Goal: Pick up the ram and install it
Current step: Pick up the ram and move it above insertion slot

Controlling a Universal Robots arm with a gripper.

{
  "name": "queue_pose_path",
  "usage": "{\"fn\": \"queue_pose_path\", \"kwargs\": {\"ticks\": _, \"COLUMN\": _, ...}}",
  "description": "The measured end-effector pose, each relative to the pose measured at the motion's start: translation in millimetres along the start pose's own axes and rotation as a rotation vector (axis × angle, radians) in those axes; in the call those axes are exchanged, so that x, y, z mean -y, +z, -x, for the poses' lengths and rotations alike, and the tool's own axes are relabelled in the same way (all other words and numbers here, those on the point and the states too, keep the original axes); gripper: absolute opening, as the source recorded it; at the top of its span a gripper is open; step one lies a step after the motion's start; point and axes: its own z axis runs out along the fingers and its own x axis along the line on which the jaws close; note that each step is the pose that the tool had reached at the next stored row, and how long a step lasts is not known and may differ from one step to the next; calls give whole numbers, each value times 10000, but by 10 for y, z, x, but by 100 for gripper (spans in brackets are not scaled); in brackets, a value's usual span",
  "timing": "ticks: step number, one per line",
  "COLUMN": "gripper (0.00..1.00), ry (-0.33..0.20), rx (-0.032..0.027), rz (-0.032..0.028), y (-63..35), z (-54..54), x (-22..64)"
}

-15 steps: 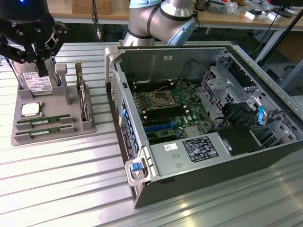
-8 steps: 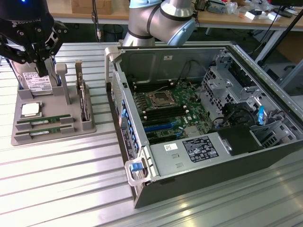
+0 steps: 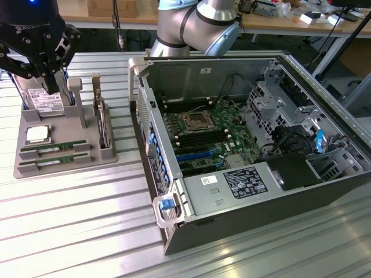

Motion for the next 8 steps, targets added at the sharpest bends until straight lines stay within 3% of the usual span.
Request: {"fn": "queue_pose_path", "kwargs": {"ticks": 8, "gripper": 11, "ry": -637, "rx": -28, "rz": 15, "y": 0, "z": 0, "x": 0}}
